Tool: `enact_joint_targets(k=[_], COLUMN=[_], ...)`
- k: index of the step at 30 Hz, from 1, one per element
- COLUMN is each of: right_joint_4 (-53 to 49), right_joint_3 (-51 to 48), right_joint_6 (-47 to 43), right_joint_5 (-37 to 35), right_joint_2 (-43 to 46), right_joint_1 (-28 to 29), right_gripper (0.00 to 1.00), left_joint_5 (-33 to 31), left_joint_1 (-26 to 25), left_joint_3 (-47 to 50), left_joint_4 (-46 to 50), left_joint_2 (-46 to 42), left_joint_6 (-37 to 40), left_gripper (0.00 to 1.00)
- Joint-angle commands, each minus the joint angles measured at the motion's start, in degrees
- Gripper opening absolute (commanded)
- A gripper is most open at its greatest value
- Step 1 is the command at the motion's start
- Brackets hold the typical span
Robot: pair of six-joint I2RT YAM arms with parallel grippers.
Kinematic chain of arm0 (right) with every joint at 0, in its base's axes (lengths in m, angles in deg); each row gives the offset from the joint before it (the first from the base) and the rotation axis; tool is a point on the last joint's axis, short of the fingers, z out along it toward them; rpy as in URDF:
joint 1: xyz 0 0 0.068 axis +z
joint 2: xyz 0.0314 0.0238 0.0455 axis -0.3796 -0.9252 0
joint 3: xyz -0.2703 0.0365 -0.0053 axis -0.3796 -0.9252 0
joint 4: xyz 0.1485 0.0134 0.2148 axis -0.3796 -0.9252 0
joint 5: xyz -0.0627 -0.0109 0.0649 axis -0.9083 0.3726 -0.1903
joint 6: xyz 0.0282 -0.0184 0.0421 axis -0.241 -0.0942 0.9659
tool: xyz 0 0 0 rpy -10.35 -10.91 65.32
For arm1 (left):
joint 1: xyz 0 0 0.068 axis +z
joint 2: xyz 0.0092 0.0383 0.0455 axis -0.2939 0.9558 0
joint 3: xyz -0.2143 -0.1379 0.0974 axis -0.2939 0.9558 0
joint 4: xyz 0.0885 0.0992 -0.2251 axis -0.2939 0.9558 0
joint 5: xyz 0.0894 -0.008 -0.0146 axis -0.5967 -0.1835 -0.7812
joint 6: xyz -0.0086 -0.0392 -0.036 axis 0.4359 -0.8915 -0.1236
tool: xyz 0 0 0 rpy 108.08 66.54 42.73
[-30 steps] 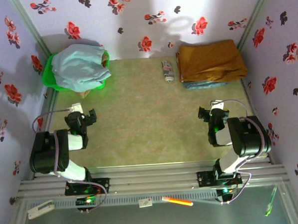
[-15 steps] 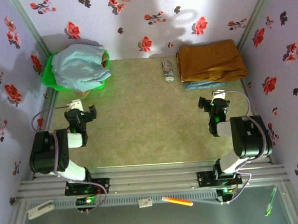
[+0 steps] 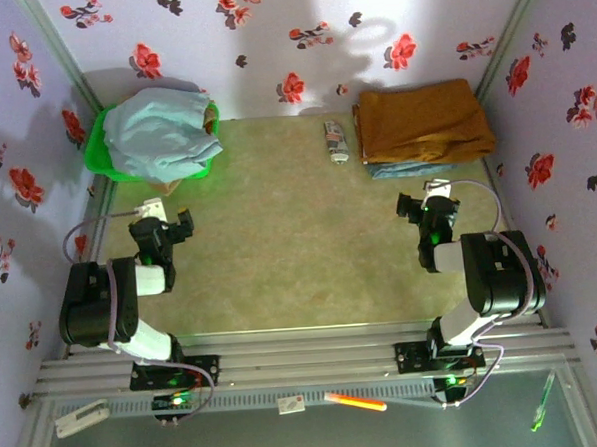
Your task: Fold and stack the trousers
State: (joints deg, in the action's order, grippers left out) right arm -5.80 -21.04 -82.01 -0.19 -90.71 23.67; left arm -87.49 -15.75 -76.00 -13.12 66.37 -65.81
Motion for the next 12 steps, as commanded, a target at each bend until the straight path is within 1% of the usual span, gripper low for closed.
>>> enact_joint_targets(k=[1,4,12], right_joint_4=[-0.25,-0.20,-0.40], right_joint_3=[-0.09,-0.08,-0.01], right_joint_6=[1.11,1.11,1.37], right_joint_5=[0.11,0.17,-0.15], right_joint_2=[0.36,0.40,0.31], right_joint_1=[-0.31,-0.31,-0.31], right_gripper=[0.99,0.99,0.99], left_joint_5=[0.29,2.09,2.45], left_joint_1=[-0.40,-1.33,-1.34], left_joint_3=[-0.65,-2.52,-1.97], left_joint_4=[-1.39,2.01,1.04], left_joint_2=[0.16,0.33,0.27], left_joint_6=[1.72,3.12,3.12], left_gripper=[0.99,1.00,0.99])
